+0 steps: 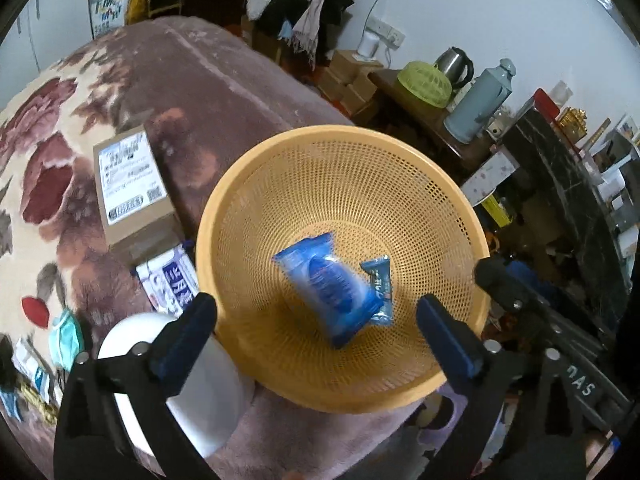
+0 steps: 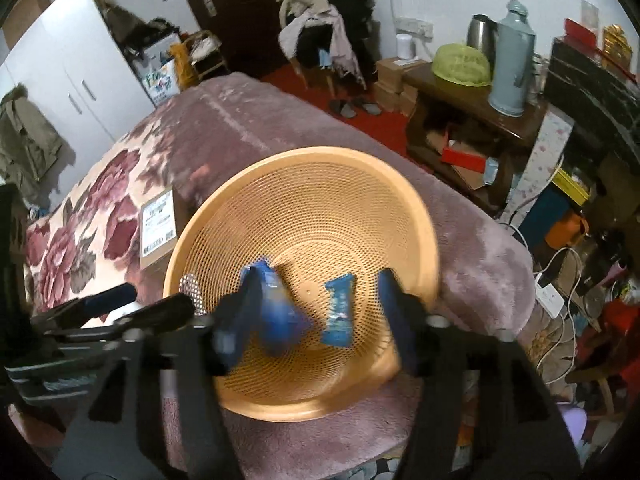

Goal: Organize soft objects
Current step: 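Open both grippers to drop the packets into the orange basket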

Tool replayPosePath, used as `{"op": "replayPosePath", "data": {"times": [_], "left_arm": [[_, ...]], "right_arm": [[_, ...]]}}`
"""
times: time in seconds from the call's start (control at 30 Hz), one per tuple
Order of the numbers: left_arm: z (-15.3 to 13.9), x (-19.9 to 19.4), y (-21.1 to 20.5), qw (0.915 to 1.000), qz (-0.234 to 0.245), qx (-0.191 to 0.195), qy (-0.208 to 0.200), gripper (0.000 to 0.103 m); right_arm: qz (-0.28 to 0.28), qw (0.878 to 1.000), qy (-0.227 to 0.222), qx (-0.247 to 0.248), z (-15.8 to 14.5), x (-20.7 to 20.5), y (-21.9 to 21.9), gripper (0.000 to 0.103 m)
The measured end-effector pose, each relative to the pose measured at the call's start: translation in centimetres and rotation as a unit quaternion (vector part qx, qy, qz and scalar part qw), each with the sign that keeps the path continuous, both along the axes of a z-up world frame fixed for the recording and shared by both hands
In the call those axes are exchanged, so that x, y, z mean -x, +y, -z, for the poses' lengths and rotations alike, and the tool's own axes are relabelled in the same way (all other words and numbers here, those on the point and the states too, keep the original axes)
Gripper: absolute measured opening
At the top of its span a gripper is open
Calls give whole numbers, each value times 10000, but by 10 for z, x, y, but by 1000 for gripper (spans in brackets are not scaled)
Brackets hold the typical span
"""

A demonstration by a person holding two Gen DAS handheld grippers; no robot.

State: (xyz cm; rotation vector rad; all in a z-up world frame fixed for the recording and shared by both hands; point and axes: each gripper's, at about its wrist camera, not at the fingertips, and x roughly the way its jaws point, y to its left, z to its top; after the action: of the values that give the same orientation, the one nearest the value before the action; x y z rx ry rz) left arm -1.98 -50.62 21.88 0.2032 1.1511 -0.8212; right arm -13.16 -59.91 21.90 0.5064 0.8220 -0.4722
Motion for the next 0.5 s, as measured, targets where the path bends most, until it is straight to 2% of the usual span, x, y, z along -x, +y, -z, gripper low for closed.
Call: {"op": "replayPosePath", "data": {"times": [0.13, 0.23, 0.5], "left_arm": [[-7, 2, 8, 9998, -111, -12, -168, 102], [-11, 4, 14, 9996, -156, -24, -251, 102], [-20, 9, 34, 9988, -278, -94, -400, 102]], "right_arm": [[42, 10000, -16, 11, -2, 7, -2, 86], [32, 10000, 26, 43, -3, 10, -1, 101], [-100, 9997, 163, 150, -4, 14, 10, 103]]}}
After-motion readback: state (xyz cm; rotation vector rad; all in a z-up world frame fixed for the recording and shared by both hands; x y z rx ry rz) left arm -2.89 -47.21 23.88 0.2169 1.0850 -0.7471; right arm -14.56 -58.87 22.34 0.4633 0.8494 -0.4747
